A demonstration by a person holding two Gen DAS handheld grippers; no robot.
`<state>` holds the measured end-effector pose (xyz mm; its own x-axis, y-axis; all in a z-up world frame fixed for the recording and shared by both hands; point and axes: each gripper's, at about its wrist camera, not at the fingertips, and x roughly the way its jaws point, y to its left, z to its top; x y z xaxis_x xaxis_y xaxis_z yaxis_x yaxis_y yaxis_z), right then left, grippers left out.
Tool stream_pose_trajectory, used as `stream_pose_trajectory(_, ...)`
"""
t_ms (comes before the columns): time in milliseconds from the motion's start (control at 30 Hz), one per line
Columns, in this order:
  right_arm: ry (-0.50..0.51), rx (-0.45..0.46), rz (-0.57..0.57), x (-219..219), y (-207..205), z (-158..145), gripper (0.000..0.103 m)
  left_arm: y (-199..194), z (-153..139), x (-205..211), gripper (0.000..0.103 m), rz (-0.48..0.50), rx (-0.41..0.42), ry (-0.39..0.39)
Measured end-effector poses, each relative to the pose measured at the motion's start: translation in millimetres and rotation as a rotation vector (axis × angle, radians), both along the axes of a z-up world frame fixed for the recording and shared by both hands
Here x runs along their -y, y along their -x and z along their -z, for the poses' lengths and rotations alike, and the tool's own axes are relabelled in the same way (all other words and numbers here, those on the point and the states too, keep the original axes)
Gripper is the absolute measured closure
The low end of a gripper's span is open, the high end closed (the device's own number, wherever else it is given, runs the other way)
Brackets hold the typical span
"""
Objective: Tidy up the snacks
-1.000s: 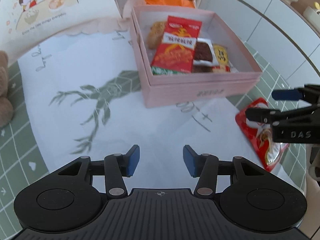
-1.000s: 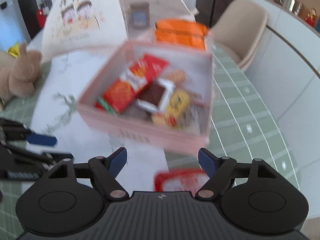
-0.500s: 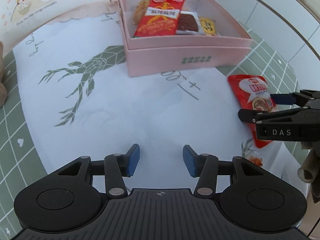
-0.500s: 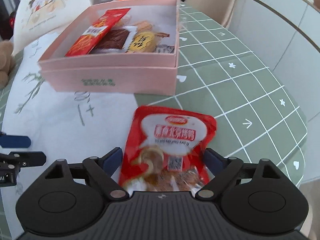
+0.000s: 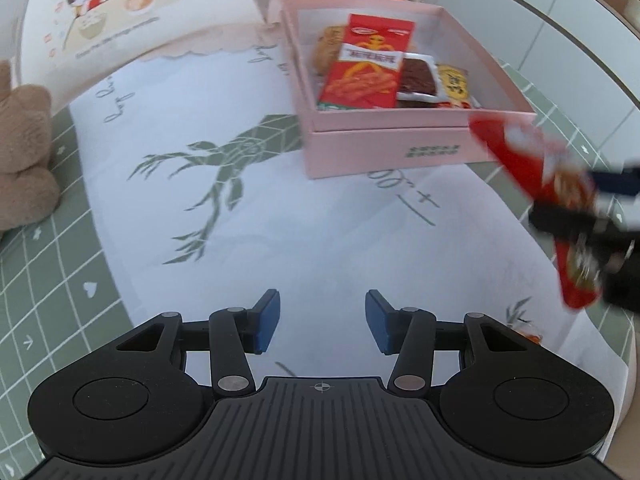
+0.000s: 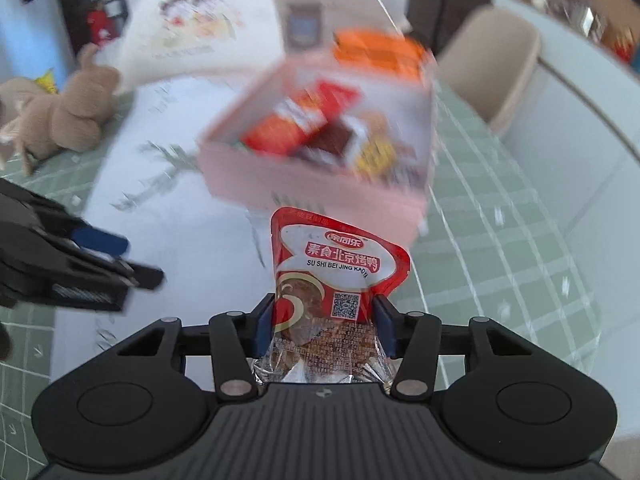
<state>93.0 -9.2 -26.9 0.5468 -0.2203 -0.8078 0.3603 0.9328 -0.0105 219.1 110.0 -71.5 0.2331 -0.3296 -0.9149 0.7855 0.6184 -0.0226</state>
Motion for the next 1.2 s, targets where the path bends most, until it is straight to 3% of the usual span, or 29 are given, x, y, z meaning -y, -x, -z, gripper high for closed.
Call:
stream_pose_trajectory(133, 0.077, 0.057, -0.040, 1, -33, -22, 0.053, -5, 0, -2, 0.051, -0.018, 0.006, -0.005)
stream_pose_trajectory(267, 0.110, 0.073, -0.037, 22, -78, -25, 0.053, -8, 0, -6, 0.051, -0.031, 0.010, -0.009)
stream_pose_trajectory(533, 0.166, 0.015, 0.009, 66, -150, 15, 0.053, -12, 1, -13, 0.051, -0.071, 0.011, -0.025)
stream_pose_trajectory(667, 0.087, 0.010, 0.035, 88, -169, 34, 0.052, -11, -1, -11, 0.051, -0.070, 0.008, -0.024)
stream_pose_trajectory(733, 0.063, 0.015, 0.036, 90, -169, 35, 0.051, -8, -1, -8, 0.051, -0.059, 0.007, -0.024)
stream_pose_trajectory(800, 0.013, 0.019, 0.000, 92, -166, 34, 0.039, -5, 0, -6, 0.051, -0.045, 0.003, -0.023)
stream_pose_trajectory(867, -0.035, 0.011, -0.010, 94, -156, 29, 0.032, 0, 0, -3, 0.051, -0.029, 0.000, -0.023)
stream_pose_trajectory(1200, 0.036, 0.053, 0.051, 69, -49, -9, 0.029, 34, -4, 4, 0.051, 0.102, -0.017, -0.001)
